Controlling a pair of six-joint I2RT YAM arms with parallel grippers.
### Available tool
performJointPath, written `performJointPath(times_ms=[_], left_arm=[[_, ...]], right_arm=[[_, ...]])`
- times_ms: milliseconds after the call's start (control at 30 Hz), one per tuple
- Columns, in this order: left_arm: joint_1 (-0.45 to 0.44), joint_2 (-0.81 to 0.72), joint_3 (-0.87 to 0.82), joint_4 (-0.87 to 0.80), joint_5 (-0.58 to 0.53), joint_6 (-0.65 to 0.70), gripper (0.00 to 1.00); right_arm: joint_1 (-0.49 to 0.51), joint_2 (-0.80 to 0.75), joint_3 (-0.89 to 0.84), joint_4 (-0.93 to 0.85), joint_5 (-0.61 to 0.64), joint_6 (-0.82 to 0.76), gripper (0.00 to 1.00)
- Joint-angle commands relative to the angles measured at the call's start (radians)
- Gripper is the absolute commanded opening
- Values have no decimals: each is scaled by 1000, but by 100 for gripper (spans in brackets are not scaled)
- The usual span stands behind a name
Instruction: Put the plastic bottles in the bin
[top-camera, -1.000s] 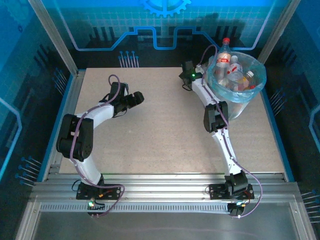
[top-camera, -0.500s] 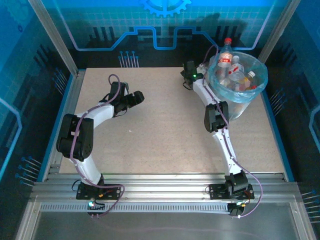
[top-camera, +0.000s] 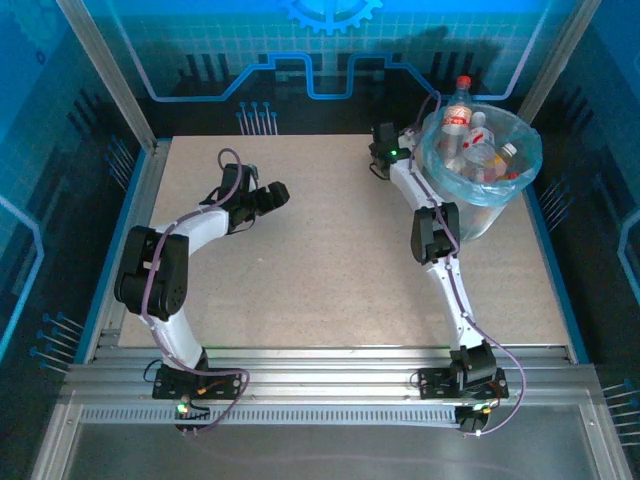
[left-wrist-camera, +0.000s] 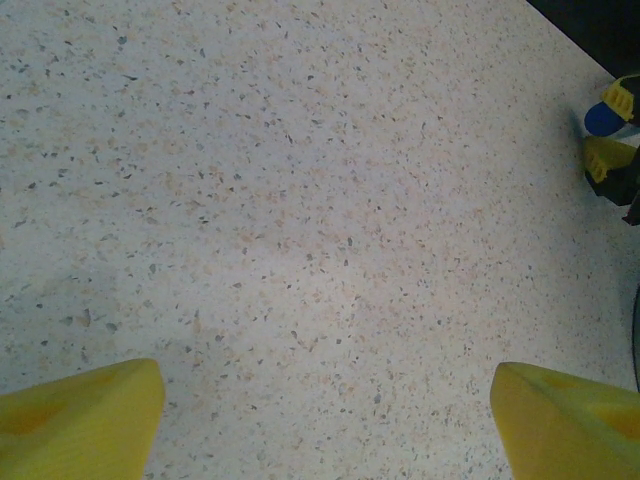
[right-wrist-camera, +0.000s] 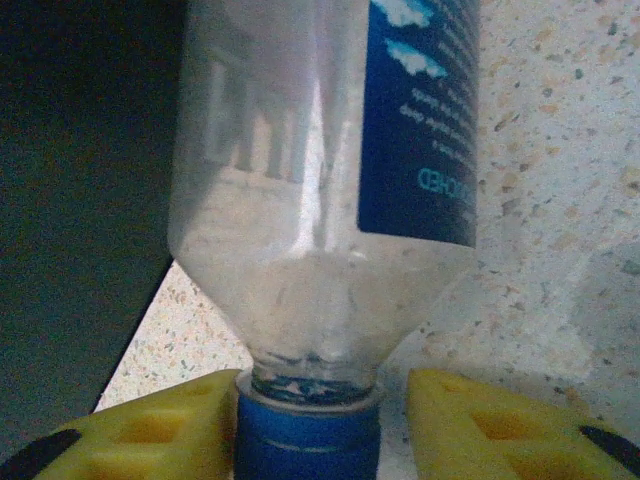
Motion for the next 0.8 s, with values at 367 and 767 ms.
performJointPath(times_ms=[367, 767], left_arm=[[4, -59, -9, 4, 13, 4, 86], [4, -225, -4, -66, 6, 8, 86]], right_arm=[[35, -83, -148, 50, -34, -11, 20], [180, -315, -416, 141, -76, -175, 14]])
